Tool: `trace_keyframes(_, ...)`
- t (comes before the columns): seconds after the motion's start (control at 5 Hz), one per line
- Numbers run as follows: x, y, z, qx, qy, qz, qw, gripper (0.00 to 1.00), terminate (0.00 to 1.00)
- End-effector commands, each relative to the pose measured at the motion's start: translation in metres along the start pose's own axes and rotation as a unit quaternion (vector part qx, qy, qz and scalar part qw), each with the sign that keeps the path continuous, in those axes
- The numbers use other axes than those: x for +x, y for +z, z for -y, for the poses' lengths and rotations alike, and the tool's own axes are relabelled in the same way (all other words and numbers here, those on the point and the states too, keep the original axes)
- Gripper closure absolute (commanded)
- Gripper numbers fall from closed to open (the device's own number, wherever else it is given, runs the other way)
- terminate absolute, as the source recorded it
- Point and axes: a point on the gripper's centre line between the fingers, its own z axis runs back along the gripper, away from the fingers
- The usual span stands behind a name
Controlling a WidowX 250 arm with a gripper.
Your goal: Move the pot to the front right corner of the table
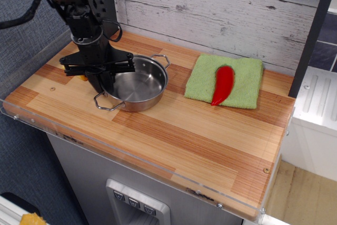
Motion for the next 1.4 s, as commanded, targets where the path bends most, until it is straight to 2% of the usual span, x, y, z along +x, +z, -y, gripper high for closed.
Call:
trace_keyframes(0.0,-0.005,0.04,-0.003,-0.006,0.057,0.049,0.9971,1.0,0.0)
trace_keyframes(0.4,-0.018,0.051,0.007,-0.046,0.024,0.06,0.9969,1.0,0.0)
trace_keyframes(0.6,-0.034,0.056,0.033,-0.056,-0.007,0.056,0.9968,1.0,0.0)
trace_keyframes(0.8,-0.05,0.057,0.051,-0.079,-0.043,0.044,0.995,1.0,0.0)
trace_keyframes(1.0,-0.067,0.055,0.075,-0.088,-0.094,0.036,0.9911,1.0,0.0)
trace_keyframes(1.2,-0.08,0.051,0.098,-0.105,-0.149,0.026,0.9829,1.0,0.0)
